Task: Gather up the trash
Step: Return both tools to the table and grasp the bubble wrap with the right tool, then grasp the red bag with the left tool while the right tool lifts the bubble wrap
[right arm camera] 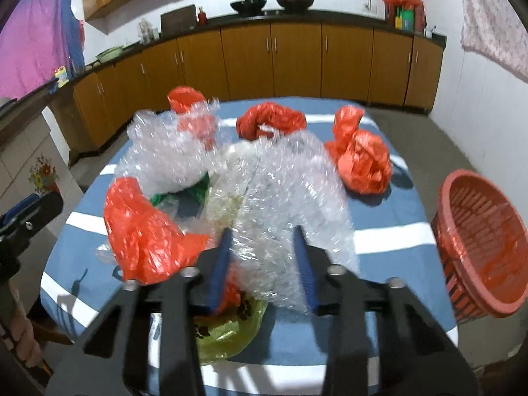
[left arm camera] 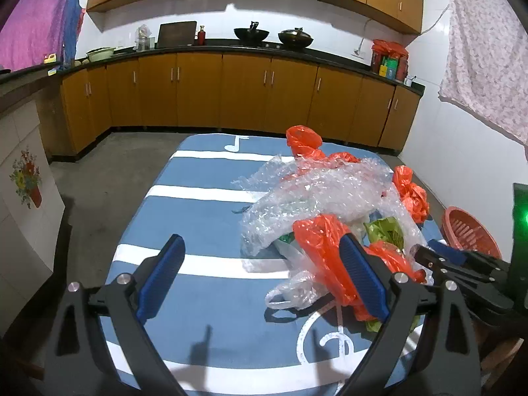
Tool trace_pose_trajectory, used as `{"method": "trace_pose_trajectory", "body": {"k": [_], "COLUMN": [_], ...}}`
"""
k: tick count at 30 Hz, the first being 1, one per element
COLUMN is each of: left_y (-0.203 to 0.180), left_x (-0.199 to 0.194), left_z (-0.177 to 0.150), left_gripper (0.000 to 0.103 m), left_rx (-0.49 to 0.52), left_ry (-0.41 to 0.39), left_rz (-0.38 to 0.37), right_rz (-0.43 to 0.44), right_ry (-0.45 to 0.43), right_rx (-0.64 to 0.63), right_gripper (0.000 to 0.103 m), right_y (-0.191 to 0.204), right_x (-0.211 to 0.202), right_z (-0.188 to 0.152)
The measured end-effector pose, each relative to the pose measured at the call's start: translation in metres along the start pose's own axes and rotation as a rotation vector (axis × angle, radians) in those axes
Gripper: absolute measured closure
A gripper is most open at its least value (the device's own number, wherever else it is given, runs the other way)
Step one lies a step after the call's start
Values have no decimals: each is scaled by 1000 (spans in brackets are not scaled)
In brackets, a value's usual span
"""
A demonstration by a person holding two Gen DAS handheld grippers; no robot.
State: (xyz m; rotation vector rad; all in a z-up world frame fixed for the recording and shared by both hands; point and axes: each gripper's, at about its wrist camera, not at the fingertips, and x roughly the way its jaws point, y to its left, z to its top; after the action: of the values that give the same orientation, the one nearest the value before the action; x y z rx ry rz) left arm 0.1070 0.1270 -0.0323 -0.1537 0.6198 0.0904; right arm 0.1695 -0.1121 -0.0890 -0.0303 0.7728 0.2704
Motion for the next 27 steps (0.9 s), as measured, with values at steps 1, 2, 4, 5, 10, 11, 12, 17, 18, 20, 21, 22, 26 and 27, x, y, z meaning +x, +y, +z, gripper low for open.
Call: {"method": "trace_pose_trajectory", "body": {"k": [1, 2, 4, 5, 10, 11, 12, 17, 18, 20, 21, 22, 26, 27], "left_y": [-1, -2, -4, -5, -13, -13, -14, -22, -24, -28, -31, -34, -49, -53], "left_x": [0, 1, 2, 1, 0, 0, 0, -1, -1, -1, 0, 1, 8, 11], "left_z": [-1, -1, -1, -4, -5, -5, -5, -7, -8, -9, -10, -11, -14, -15], "left_gripper": [11, 11, 11, 11, 11, 11, 11, 11, 11, 11, 11, 11, 11, 11], "left_rx": [1, 2, 5, 7, 18, 20, 22, 35, 38, 46, 52, 60, 88, 94], "left_ry": [1, 2, 5, 5, 6, 5, 4, 5, 8, 13, 17, 22, 48, 57], "left_rz": [-2, -6, -12, -15, -31, -34, -36, -56, -62, -76, -84, -92, -121, -129], "right_rz": [3, 4, 11, 12, 36, 40, 43, 57, 59, 62, 64, 65, 58, 55], "right_ry": [3, 1, -5, -11, -73, -87, -100, -171, -185, -213, -227, -239, -278, -284], "right_rx": [1, 2, 4, 4, 16, 19, 21, 37, 40, 45, 48, 50, 52, 53], "right_gripper": [92, 94, 98, 98, 99, 99, 99, 100, 100, 100, 100, 100, 100, 100], "right_y": [-1, -2, -3, -4, -6, -6, -7, -11, -12, -13, -14, -15, -17, -18], "right_x": [1, 0, -4, -6, -25, -29, -33, -56, -61, -71, -76, -80, -94, -97], "right_z": [-2, -3, -4, -4, 1, 3, 5, 18, 19, 24, 26, 27, 31, 32]}}
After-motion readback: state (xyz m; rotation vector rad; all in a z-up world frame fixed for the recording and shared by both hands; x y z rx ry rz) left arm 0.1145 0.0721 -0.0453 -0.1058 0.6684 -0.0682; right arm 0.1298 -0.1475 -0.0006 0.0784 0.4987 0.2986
